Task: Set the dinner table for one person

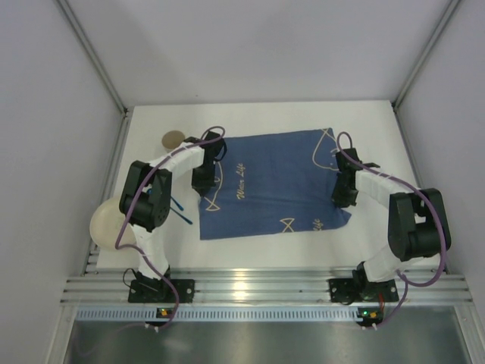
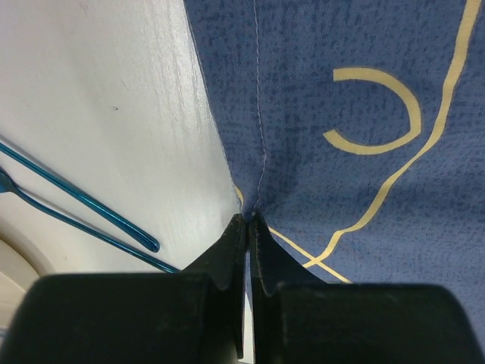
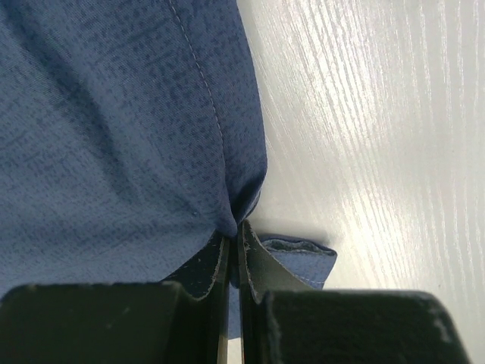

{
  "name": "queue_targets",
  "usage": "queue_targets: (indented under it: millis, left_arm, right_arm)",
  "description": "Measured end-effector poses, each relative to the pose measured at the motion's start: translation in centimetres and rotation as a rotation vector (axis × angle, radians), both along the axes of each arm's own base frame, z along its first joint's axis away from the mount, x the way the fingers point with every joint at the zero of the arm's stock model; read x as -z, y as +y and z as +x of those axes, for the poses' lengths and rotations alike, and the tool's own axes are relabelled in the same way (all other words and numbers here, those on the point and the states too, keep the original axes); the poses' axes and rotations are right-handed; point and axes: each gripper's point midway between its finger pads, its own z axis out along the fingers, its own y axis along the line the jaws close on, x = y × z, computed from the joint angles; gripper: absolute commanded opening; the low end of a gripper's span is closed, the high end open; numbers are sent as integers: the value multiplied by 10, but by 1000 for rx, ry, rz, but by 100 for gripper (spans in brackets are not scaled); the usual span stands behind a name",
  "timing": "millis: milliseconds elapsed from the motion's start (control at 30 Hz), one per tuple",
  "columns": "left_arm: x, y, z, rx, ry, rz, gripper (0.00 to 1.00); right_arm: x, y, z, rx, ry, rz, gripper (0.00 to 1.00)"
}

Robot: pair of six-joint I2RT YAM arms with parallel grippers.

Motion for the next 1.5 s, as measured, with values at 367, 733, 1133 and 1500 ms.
queue_targets:
  millis: [367, 733, 1133, 1500]
  left_arm:
    - [-19, 1, 24, 0, -67, 30, 0]
    - [-14, 4, 35, -32, -77, 66, 0]
    - [2, 16, 12, -75, -23, 106, 32]
    - [-67, -3, 37, -98, -184, 21, 66]
  right_arm:
    - [-1, 7, -13, -2, 38, 39, 58]
    - [-42, -4, -29, -2, -2, -1, 95]
    - [-63, -8, -24, -16, -52, -21, 94]
    - [-69, -9, -29, -38, -65, -23, 93]
